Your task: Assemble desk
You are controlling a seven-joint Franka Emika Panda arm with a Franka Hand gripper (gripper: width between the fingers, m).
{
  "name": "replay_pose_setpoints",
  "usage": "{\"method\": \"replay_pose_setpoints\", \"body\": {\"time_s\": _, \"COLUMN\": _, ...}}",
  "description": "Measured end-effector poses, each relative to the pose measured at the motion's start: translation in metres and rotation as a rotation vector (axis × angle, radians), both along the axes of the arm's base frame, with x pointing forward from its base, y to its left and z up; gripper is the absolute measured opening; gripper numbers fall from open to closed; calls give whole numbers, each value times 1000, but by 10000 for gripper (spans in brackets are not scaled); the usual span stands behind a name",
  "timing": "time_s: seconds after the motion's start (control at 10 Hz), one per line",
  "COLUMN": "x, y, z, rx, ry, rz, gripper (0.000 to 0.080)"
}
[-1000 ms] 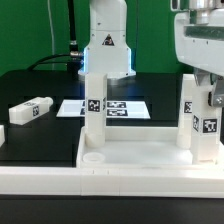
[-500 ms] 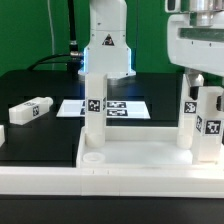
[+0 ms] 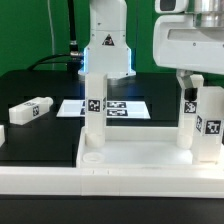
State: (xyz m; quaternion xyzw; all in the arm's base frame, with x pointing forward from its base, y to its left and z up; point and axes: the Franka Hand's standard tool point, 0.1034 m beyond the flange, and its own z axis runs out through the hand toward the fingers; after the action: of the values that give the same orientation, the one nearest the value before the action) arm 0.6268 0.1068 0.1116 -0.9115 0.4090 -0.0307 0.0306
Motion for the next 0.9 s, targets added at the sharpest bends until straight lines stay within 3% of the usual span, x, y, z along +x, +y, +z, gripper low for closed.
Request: {"method": "replay_pose_setpoints", "body": {"time_s": 0.9, "x": 1, "y": -4, "z": 0, "rx": -95, "ry": -9, "rz": 670, "gripper": 649}}
